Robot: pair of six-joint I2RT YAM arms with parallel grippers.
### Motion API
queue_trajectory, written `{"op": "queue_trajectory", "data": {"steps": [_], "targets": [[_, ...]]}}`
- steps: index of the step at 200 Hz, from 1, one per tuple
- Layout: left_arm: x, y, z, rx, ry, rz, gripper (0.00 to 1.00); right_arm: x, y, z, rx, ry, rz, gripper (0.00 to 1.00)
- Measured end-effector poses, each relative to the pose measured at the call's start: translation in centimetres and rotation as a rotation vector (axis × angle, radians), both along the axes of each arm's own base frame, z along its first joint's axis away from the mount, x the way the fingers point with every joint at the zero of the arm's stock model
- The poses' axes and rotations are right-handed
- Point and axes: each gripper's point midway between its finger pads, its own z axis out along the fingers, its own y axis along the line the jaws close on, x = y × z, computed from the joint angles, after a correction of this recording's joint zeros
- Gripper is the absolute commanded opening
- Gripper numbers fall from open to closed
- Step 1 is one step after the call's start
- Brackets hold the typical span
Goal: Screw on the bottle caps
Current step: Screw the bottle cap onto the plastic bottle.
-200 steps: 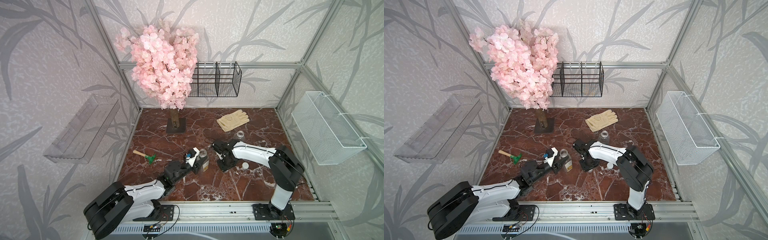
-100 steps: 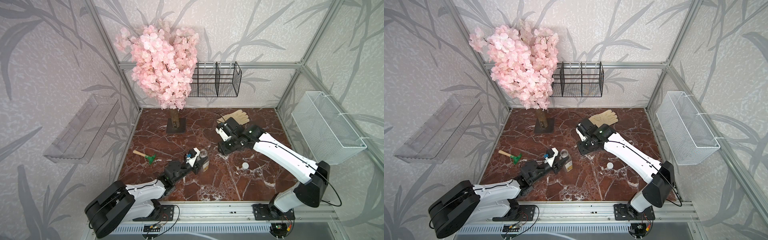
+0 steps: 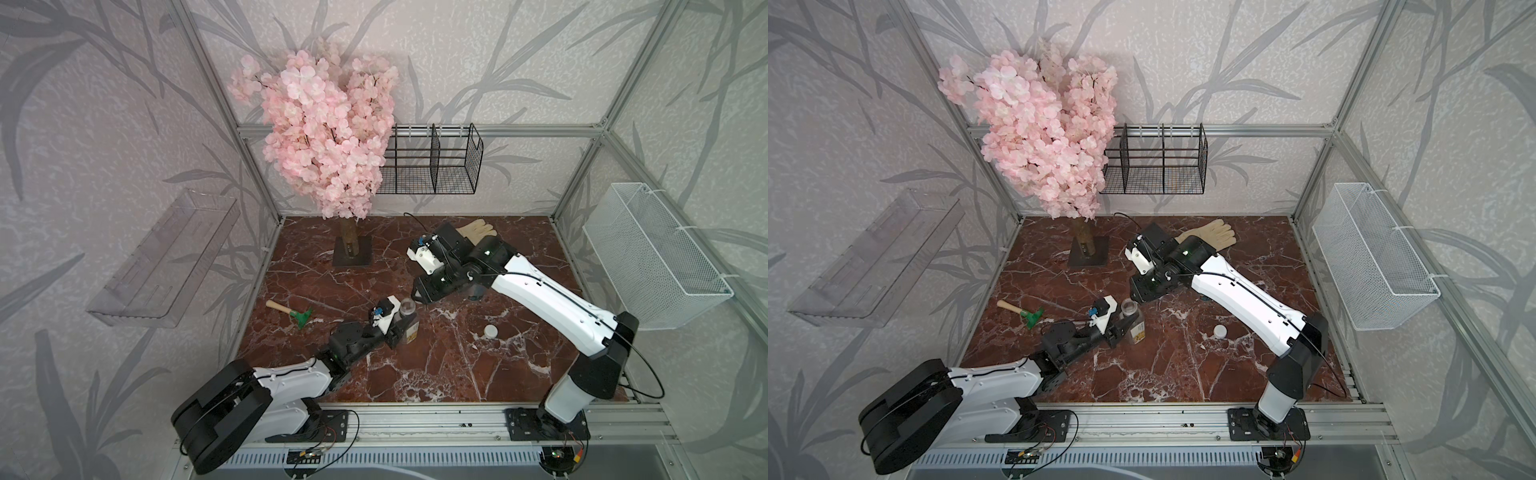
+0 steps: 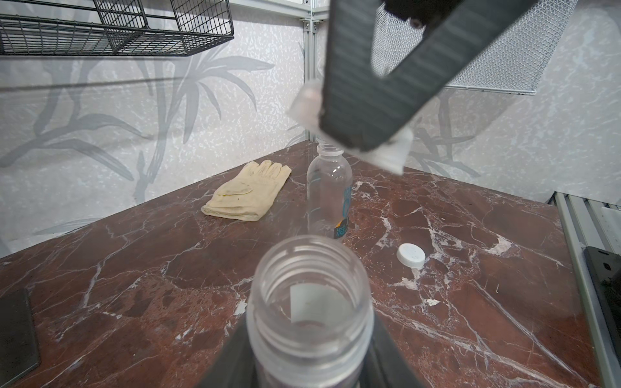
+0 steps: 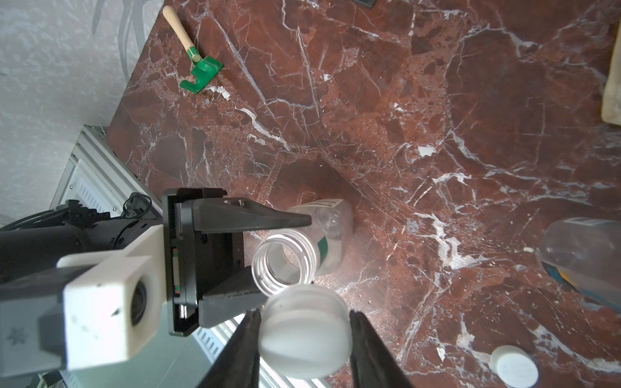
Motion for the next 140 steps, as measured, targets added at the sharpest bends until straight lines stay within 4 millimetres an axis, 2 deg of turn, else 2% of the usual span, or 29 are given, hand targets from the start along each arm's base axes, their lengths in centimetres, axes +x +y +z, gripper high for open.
{"op": "queue_trajectory", "data": {"steps": [101, 140], "targets": [[0.0, -0.1, 0.0, -0.002, -0.002, -0.001, 0.36, -0.2, 1.8, -2.3, -0.059, 0.048, 0.037, 0.41], [0.1, -0.2, 0.0, -0.002, -0.001, -0.005, 0.36, -0.6, 2.1, -2.4, -0.068, 0.054, 0.051, 0.42]]}}
